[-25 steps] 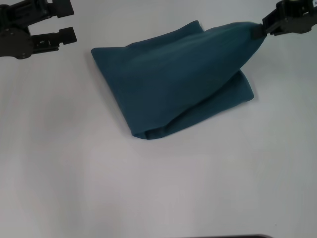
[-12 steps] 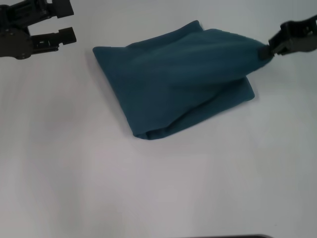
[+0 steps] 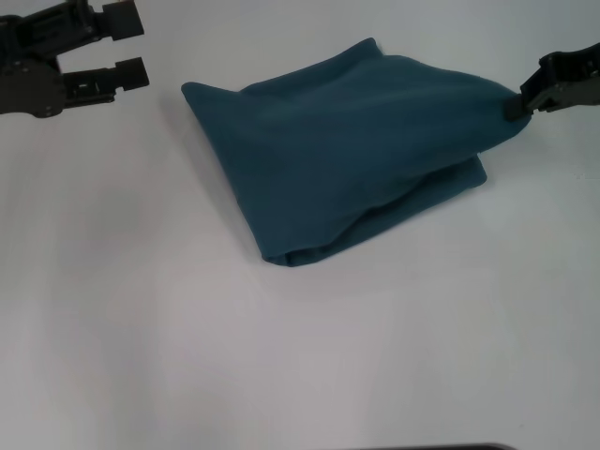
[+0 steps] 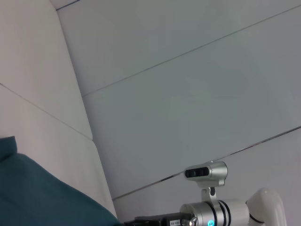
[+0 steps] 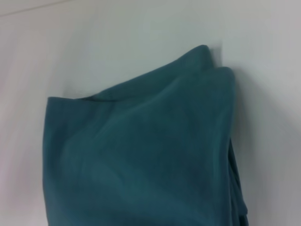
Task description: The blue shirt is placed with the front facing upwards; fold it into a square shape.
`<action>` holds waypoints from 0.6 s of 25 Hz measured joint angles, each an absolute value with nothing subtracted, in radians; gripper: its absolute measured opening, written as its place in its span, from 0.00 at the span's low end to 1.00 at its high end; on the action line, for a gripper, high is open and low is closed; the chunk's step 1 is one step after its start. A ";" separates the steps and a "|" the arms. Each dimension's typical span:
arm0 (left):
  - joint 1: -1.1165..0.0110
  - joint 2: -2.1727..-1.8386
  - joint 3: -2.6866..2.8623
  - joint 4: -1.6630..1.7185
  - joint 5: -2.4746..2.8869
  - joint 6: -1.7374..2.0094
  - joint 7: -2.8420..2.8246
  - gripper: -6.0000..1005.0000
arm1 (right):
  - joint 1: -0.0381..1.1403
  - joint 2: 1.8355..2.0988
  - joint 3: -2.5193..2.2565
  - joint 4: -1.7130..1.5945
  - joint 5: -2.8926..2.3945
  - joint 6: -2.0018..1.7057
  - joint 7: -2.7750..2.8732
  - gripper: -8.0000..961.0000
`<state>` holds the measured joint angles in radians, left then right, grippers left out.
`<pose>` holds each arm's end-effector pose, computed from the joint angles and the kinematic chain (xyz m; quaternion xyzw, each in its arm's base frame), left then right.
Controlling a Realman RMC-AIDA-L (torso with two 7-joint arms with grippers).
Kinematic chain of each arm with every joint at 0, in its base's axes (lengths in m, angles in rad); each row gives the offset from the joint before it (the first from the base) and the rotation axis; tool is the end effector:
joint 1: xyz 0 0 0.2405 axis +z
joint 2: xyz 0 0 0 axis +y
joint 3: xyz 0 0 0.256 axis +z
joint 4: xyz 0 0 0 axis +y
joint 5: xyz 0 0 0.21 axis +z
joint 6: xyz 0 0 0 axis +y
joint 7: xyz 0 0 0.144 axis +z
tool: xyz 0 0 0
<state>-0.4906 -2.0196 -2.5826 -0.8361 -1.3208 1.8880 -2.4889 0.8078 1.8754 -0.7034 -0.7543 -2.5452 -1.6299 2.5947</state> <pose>-0.2389 0.3151 0.0834 0.7305 0.5722 0.3671 0.0654 0.2481 0.3966 0.0828 -0.7826 0.6104 -0.0062 0.1223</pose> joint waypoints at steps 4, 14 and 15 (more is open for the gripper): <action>-0.486 -2.018 -2.582 -0.836 -1.319 1.888 -2.489 0.84 | 0.811 1.880 -0.707 -0.752 -2.567 -1.623 2.595 0.10; -0.487 -2.018 -2.580 -0.836 -1.319 1.885 -2.486 0.84 | 0.811 1.883 -0.709 -0.750 -2.577 -1.613 2.609 0.12; -0.487 -2.018 -2.580 -0.836 -1.319 1.885 -2.486 0.84 | 0.811 1.881 -0.709 -0.750 -2.577 -1.611 2.612 0.13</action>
<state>-0.4867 -2.0185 -2.5801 -0.8360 -1.3191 1.8845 -2.4861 0.8107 1.8808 -0.7089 -0.7501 -2.5774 -1.6113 2.6115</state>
